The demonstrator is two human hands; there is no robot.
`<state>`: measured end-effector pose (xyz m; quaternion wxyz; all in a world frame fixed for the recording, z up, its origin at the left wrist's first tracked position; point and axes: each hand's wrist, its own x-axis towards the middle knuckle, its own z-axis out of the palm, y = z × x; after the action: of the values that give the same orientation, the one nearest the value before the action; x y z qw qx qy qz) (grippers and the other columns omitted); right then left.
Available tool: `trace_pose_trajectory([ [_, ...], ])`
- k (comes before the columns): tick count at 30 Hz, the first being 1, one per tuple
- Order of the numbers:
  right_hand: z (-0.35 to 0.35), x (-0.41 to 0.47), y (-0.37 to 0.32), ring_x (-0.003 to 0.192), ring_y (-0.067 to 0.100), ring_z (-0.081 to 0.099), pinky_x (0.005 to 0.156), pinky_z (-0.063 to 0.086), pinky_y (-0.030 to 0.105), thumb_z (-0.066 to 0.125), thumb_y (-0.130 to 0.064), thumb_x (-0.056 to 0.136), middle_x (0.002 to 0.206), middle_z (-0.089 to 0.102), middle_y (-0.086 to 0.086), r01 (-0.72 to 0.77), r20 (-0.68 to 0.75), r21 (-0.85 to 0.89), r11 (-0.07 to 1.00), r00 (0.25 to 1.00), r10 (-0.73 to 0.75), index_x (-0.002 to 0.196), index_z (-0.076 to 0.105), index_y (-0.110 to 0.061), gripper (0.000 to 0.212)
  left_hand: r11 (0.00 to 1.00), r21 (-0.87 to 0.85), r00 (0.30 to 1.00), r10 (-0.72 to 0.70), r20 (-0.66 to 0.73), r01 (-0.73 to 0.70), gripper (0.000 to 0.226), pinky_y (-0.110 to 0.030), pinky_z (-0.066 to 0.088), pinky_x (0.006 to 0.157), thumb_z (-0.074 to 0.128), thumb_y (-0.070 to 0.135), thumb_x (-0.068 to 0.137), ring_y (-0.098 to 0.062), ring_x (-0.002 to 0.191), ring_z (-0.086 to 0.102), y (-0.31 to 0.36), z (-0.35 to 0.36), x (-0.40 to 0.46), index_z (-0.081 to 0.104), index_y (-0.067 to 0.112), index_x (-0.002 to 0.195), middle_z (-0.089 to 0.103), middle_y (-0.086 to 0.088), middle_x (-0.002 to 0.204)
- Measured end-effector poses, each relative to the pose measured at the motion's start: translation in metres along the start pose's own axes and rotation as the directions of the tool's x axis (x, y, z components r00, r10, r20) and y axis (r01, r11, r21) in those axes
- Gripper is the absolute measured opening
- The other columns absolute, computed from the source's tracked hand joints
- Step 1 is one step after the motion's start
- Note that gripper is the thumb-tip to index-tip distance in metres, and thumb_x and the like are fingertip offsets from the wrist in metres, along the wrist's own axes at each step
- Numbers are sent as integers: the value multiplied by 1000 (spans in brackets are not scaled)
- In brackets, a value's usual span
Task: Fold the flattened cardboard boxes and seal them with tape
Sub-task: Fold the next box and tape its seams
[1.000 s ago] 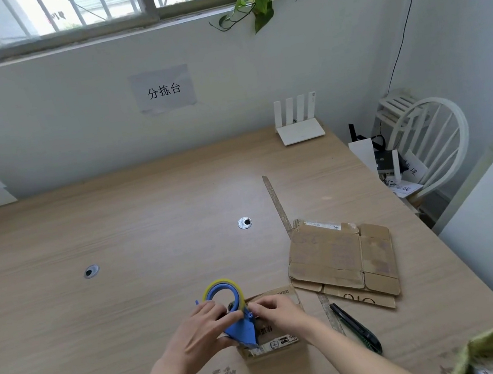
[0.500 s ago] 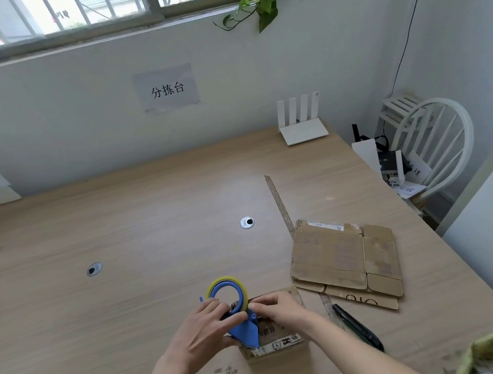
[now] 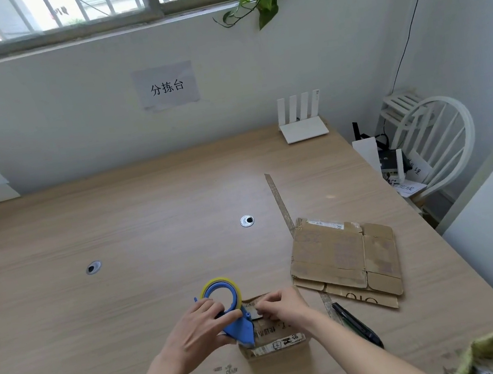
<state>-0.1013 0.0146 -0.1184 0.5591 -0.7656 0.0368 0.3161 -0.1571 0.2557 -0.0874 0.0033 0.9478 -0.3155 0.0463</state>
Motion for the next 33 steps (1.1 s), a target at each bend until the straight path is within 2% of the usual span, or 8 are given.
trace_pose_trajectory([
  [6, 5, 0, -10, 78, 7, 66, 70, 56, 24, 80, -59, 76, 85, 78, -6, -21, 4, -35, 999, 1000, 21, 86, 82, -21, 40, 999, 23, 999, 35, -23, -35, 54, -24, 52, 80, 73, 60, 76, -11, 80, 54, 2, -1, 2, 54, 36, 120, 55, 11, 90],
  [11, 6, -1, -12, 89, 13, 71, 84, 58, 31, 76, -37, 86, 89, 78, -4, -25, 13, -29, 999, 1000, 26, 92, 81, -19, 20, 998, 36, 999, 47, -21, -46, 53, -23, 53, 81, 73, 60, 77, -11, 80, 54, 2, -2, 6, 55, 37, 120, 55, 11, 90],
  [14, 2, -2, -11, 79, 11, 68, 85, 59, 35, 75, -29, 89, 89, 78, 1, -34, 3, -12, 999, 999, 34, 94, 79, -15, 16, 999, 23, 999, 33, -26, -32, 55, -23, 53, 79, 75, 60, 74, -10, 79, 54, 1, -3, 3, 55, 36, 119, 56, 12, 89],
  [19, 1, -5, -20, 76, 4, 67, 71, 57, 18, 83, -48, 79, 92, 76, -2, -32, 33, 16, 999, 999, 31, 102, 76, -14, 42, 998, 43, 998, 49, -26, -48, 51, -23, 51, 81, 71, 61, 78, -11, 81, 52, 1, -3, 4, 55, 36, 120, 54, 11, 90],
  [21, 1, -5, -20, 79, 4, 67, 67, 54, 15, 85, -50, 76, 90, 76, -6, -32, 37, -24, 999, 999, 33, 99, 78, -18, 41, 997, 50, 998, 56, -26, -54, 50, -23, 50, 80, 69, 62, 80, -11, 80, 51, 2, -3, 8, 55, 37, 121, 54, 11, 90],
  [26, -2, 1, -15, 73, 4, 67, 71, 58, 19, 78, -27, 85, 85, 76, -2, -38, 36, -56, 998, 999, 40, 93, 81, -16, 14, 998, 30, 999, 52, -16, -52, 49, -25, 52, 83, 68, 60, 81, -12, 81, 51, 1, -1, 10, 53, 38, 122, 53, 11, 91],
  [31, 0, 11, -10, 72, 10, 69, 73, 60, 25, 72, -23, 84, 83, 78, 4, -91, -5, -63, 994, 996, 91, 86, 81, -11, 15, 1000, 22, 1000, 12, -25, -11, 52, -22, 50, 77, 71, 61, 77, -10, 78, 53, 2, 2, 10, 54, 38, 121, 54, 12, 89],
  [33, 1, 16, -10, 71, 12, 68, 70, 60, 27, 68, -20, 86, 81, 78, 7, -119, -28, -15, 993, 993, 119, 86, 79, -6, 18, 999, 13, 998, -51, -45, 52, 46, -21, 49, 74, 61, 62, 82, -9, 75, 51, -1, 1, 7, 54, 38, 121, 51, 13, 86],
])
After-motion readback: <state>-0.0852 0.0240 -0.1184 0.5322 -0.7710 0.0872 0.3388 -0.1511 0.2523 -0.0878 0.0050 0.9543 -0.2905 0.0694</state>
